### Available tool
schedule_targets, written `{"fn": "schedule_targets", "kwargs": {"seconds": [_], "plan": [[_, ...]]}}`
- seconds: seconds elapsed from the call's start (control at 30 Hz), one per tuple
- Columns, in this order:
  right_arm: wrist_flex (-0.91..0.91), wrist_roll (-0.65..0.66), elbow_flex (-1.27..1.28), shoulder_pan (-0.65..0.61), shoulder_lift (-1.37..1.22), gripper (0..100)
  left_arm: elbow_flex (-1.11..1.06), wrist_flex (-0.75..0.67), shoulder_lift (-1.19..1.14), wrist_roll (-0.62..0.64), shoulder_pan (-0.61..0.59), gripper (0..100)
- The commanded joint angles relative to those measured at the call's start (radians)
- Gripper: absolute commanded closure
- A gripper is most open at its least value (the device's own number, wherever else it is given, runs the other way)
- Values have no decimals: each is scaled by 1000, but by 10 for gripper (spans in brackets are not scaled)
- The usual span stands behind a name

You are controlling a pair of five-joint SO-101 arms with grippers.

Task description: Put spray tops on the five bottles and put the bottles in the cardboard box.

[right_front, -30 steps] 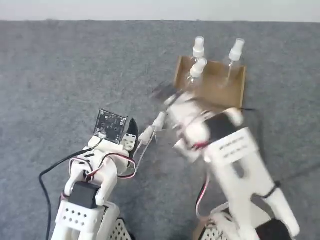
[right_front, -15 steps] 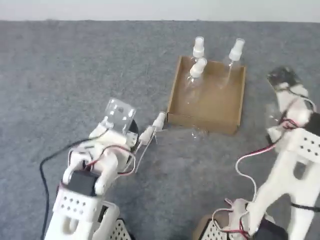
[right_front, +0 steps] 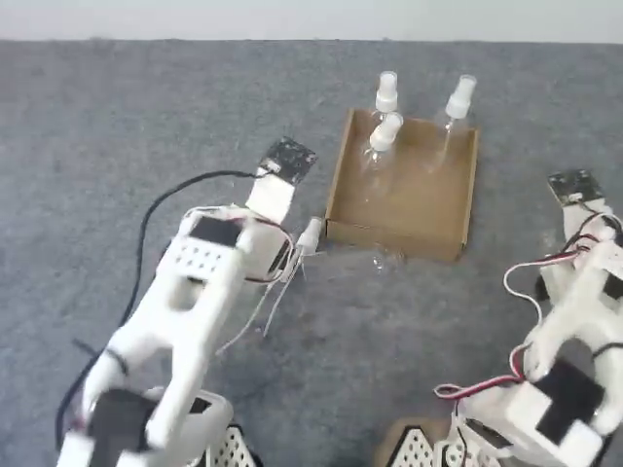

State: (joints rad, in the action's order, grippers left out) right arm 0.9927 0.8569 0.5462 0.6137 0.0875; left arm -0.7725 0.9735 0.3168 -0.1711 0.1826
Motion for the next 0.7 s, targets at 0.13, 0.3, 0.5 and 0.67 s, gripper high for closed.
{"fn": "schedule_targets", "kwargs": {"seconds": [0.13, 0.3, 0.5, 0.67], "plan": [[-56, 15, -17, 10, -42, 992, 148, -52, -275, -15, -5, 855], [-51, 15, -12, 10, -47, 992, 179, -54, -351, -17, -5, 855], [-47, 15, -11, 10, -47, 992, 176, -86, -377, -17, -28, 878], [-45, 15, -11, 10, -45, 991, 182, -78, -333, -17, -80, 991]]}}
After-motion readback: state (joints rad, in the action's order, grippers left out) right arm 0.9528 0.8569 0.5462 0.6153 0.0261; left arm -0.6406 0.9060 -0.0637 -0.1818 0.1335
